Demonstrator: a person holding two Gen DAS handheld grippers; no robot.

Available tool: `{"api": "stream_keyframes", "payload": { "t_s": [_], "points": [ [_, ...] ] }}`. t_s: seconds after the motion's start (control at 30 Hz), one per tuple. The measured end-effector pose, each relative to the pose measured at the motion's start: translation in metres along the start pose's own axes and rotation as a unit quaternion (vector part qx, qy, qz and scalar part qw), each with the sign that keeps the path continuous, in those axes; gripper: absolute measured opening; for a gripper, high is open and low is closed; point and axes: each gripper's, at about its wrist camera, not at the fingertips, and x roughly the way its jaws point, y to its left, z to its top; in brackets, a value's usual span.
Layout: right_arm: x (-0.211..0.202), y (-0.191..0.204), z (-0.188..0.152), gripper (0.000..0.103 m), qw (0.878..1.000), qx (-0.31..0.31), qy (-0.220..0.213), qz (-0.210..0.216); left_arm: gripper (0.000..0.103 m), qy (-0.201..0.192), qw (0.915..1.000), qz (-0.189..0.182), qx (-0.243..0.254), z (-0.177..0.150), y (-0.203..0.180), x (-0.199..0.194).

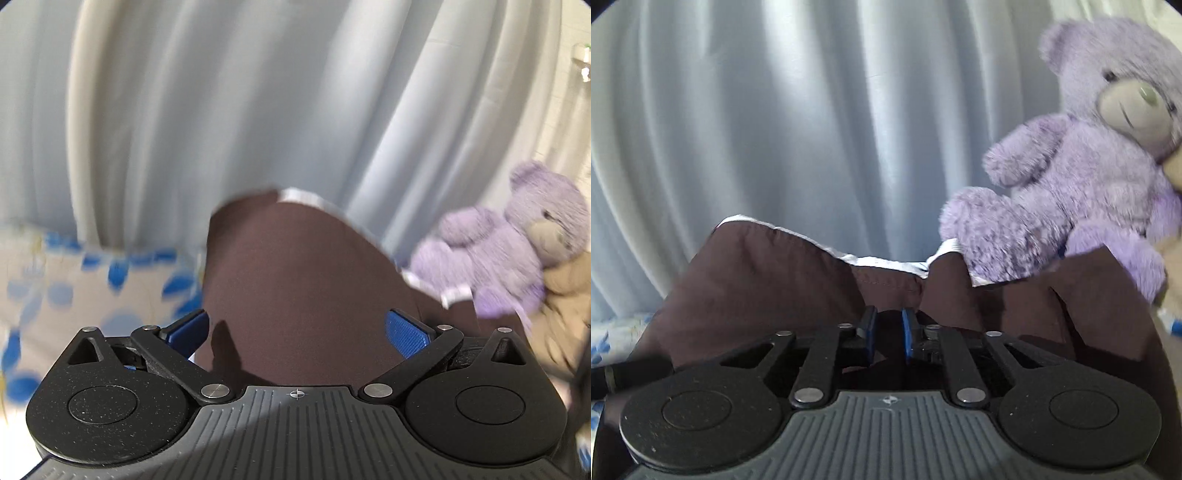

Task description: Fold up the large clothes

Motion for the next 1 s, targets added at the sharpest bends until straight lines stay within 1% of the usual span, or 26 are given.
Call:
{"api": "stream_keyframes", "payload": {
  "t_s": [0.03,0.1,0.17,0.2,0.3,0.4,0.47,0.5,0.57,0.63,0.77,0.8,0.87,0.9,0.97,1.0],
  "points": [
    [0.003,-0.003,0.001,0.007,1.000,-0.002,0.002,-0.002,0.103,0.011,0.9999,0.000,0.005,0.008,-0.007,0.013],
    [0.002,0.006,-0.004,0.007,1.000,-0.014,0.003,-0.010,0.103,0.040,0.9984,0.029,0.026,0.014,-0.021,0.039],
    [0.009,-0.003,-0.003,0.007,1.000,0.002,0.003,-0.005,0.103,0.059,0.9950,0.058,0.056,0.006,-0.031,0.058],
    [0.013,-0.009,-0.005,0.007,1.000,0.012,0.001,0.003,0.103,0.054,0.9950,0.062,0.057,0.000,-0.030,0.064],
    [0.023,-0.020,-0.004,0.005,0.999,0.044,0.005,0.022,0.103,0.033,0.9971,0.054,0.043,-0.017,-0.021,0.071],
    [0.016,-0.009,-0.003,0.005,0.999,0.030,0.001,0.011,0.103,0.029,0.9976,0.048,0.039,-0.018,-0.019,0.069],
    [0.008,-0.007,0.003,0.006,0.999,0.031,0.016,0.010,0.103,0.029,0.9982,0.041,0.033,-0.016,-0.014,0.067],
    [0.000,-0.005,0.006,0.006,1.000,0.018,0.018,0.002,0.103,0.028,0.9984,0.039,0.031,-0.016,-0.012,0.066],
    [-0.013,-0.003,0.003,0.006,1.000,-0.013,0.012,-0.009,0.103,0.025,0.9986,0.037,0.029,-0.017,-0.012,0.065],
    [-0.023,-0.003,-0.008,0.006,0.999,-0.029,-0.004,-0.016,0.103,0.023,0.9986,0.036,0.032,-0.018,-0.013,0.066],
    [-0.022,0.000,-0.024,0.005,0.998,-0.044,-0.038,-0.032,0.103,0.017,0.9986,0.037,0.034,-0.020,-0.014,0.066],
    [-0.020,0.001,-0.024,0.004,0.998,-0.046,-0.035,-0.036,0.103,0.012,0.9985,0.039,0.036,-0.022,-0.014,0.066],
    [-0.018,-0.002,-0.021,0.004,0.998,-0.041,-0.030,-0.029,0.103,0.009,0.9985,0.041,0.036,-0.022,-0.015,0.065],
    [-0.018,-0.002,-0.020,0.004,0.998,-0.041,-0.028,-0.027,0.103,0.007,0.9988,0.036,0.032,-0.021,-0.013,0.063],
    [-0.021,-0.001,-0.016,0.005,0.999,-0.040,-0.027,-0.019,0.103,0.004,0.9998,0.015,0.013,-0.019,-0.004,0.057],
    [-0.024,-0.004,-0.014,0.008,0.999,-0.031,-0.025,-0.008,0.103,0.007,1.0000,0.001,0.005,-0.016,0.001,0.052]
  ]
}}
